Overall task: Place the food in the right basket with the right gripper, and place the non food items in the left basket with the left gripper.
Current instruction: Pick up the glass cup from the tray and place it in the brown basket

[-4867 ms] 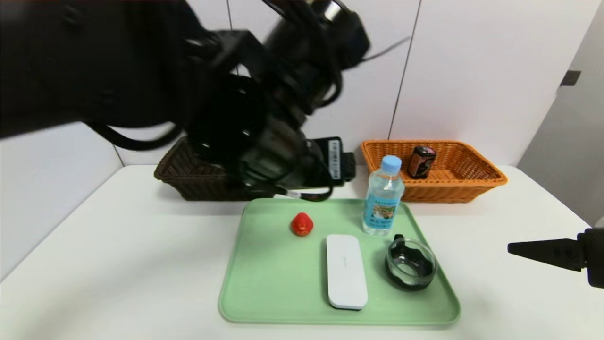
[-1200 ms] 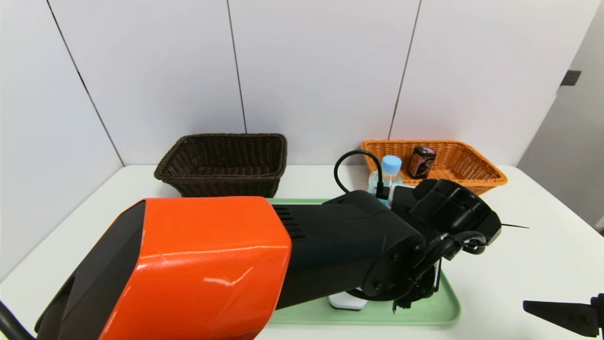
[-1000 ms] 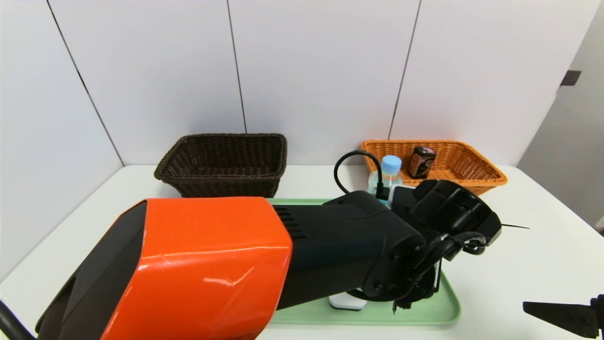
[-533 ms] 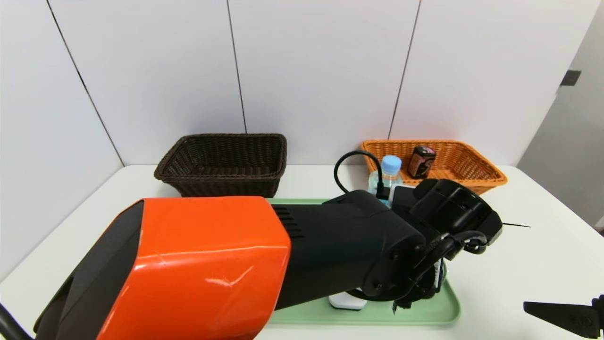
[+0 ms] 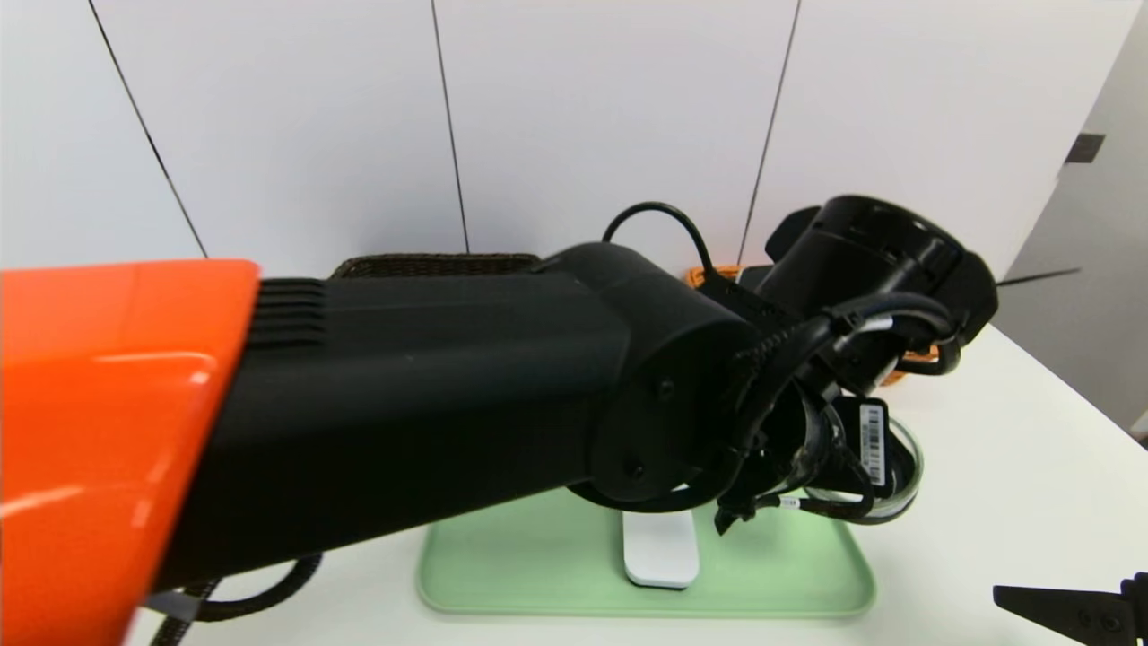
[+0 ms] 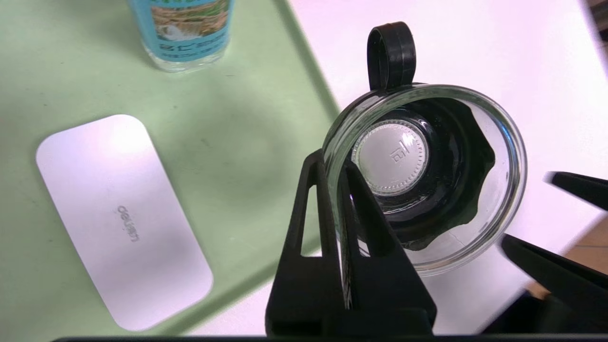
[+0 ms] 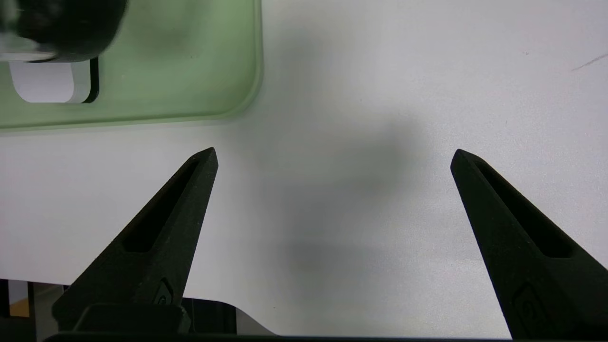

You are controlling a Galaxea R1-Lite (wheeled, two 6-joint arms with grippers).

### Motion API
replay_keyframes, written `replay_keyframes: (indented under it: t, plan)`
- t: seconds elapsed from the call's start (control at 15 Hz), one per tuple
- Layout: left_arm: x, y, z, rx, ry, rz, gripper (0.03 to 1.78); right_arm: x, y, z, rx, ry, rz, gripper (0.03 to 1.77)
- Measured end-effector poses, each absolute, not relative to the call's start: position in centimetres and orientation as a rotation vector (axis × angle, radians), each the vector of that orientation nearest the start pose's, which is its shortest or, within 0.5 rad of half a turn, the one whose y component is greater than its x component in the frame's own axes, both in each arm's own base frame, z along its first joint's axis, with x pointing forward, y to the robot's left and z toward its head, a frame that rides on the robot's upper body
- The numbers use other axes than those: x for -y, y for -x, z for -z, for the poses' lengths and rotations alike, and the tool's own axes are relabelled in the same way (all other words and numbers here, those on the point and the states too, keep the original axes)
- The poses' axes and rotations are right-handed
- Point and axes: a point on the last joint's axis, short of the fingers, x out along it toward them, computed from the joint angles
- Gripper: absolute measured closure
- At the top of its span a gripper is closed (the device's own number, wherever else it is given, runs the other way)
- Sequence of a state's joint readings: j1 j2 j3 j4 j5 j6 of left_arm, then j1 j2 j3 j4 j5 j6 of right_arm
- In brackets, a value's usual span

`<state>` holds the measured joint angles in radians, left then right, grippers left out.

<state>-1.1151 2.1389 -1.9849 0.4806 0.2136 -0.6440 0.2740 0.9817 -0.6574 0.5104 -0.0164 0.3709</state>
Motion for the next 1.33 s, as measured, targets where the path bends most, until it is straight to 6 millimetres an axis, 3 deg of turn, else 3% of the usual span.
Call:
replay_keyframes:
  t: [0.4,0.67,0.8,1.07,1.33]
  plan:
    - [32.3,-17.2,-33.6,-0.632,0.439,0.848,1.73,-2.5,-9.0,-19.0,-0.848,-0.23,-0.086,0.1]
    - [25.5,-19.7,-38.6,-0.438,0.582,0.796,1.73,-2.5,-9.0,-19.0,-0.848,-0.23,-0.086,0.1]
    - [21.7,-21.7,-39.9,-0.361,0.623,0.695,1.73,-2.5,-9.0,-19.0,-0.847,-0.23,-0.088,0.1]
    - [14.6,-26.7,-39.3,-0.296,0.667,0.404,1.73,-2.7,-9.5,-19.4,-0.799,-0.252,-0.128,0.1]
    - [9.8,-32.3,-33.8,-0.403,0.66,0.137,1.73,-2.8,-9.6,-19.2,-0.812,-0.25,-0.13,0.09]
